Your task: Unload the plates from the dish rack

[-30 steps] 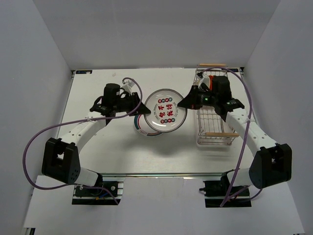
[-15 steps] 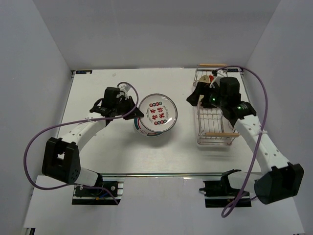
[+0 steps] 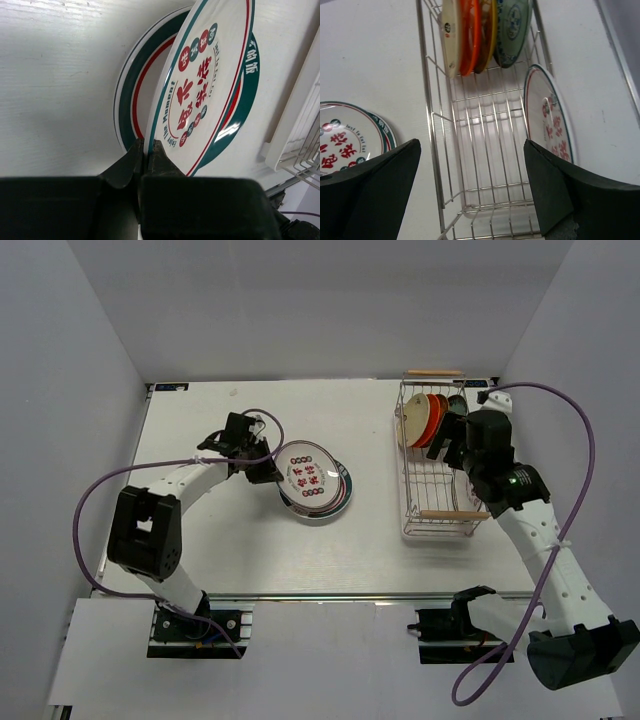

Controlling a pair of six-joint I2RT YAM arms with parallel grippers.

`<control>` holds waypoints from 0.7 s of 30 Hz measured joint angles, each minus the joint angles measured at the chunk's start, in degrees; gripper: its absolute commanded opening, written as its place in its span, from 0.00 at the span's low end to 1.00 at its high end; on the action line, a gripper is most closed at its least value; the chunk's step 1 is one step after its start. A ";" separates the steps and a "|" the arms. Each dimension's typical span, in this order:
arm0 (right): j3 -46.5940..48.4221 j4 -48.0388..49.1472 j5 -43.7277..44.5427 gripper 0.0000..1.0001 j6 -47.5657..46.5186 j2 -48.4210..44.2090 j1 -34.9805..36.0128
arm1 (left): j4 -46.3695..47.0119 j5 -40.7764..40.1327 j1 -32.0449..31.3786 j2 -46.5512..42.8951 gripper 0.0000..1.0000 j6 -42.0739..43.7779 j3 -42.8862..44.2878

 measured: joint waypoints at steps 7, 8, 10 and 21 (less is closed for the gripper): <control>0.35 -3.04 5.22 0.89 0.02 -1.62 -0.09 | -0.92 -1.18 0.02 0.83 0.45 0.33 0.61; 0.52 -3.43 5.68 0.89 0.02 -1.84 -0.09 | -1.03 -1.42 0.00 1.27 0.49 0.52 0.68; 0.72 -3.80 6.62 0.89 0.02 -2.32 -0.09 | -1.40 -1.77 0.00 2.19 0.52 0.66 0.68; 1.86 -9.07 15.65 0.89 0.50 -4.59 -0.09 | -2.93 -1.49 -1.51 6.34 0.90 2.47 2.80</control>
